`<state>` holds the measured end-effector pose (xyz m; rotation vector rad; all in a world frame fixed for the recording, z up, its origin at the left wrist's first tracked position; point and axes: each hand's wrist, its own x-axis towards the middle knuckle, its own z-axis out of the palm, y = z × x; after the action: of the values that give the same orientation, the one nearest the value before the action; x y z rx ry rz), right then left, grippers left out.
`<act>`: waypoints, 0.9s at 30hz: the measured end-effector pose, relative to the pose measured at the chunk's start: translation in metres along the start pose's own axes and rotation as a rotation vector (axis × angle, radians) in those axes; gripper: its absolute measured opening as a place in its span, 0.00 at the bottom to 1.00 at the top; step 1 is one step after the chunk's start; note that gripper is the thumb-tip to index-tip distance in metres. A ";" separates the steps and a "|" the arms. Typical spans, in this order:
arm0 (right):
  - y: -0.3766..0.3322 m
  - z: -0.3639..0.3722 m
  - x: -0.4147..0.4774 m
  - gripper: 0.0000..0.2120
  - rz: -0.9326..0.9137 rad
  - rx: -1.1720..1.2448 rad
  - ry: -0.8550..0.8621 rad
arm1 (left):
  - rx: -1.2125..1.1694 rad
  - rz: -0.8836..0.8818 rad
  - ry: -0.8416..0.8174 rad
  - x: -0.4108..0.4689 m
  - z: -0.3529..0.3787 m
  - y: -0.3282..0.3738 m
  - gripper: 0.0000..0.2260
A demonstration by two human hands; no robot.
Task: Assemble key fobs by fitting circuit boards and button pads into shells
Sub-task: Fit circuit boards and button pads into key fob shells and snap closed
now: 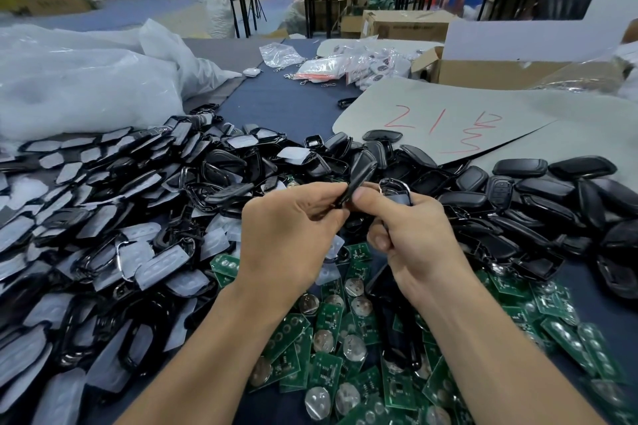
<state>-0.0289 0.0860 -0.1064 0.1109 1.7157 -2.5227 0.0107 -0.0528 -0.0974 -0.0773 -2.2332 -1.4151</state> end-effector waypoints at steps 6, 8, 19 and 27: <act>0.000 0.001 0.001 0.08 -0.024 -0.039 0.044 | -0.018 -0.029 -0.005 0.000 0.001 0.002 0.24; -0.001 0.000 0.002 0.11 -0.013 -0.036 0.048 | -0.044 -0.058 -0.014 0.002 0.002 0.001 0.21; -0.003 0.001 0.003 0.07 0.029 -0.003 0.079 | -0.268 -0.311 0.113 0.012 0.006 -0.004 0.19; -0.006 -0.006 0.005 0.06 -0.035 0.012 0.099 | -0.371 -0.455 0.098 0.014 0.003 -0.006 0.11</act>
<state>-0.0345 0.0936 -0.1036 0.2130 1.7521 -2.5943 -0.0049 -0.0556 -0.0972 0.3913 -1.9558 -2.0132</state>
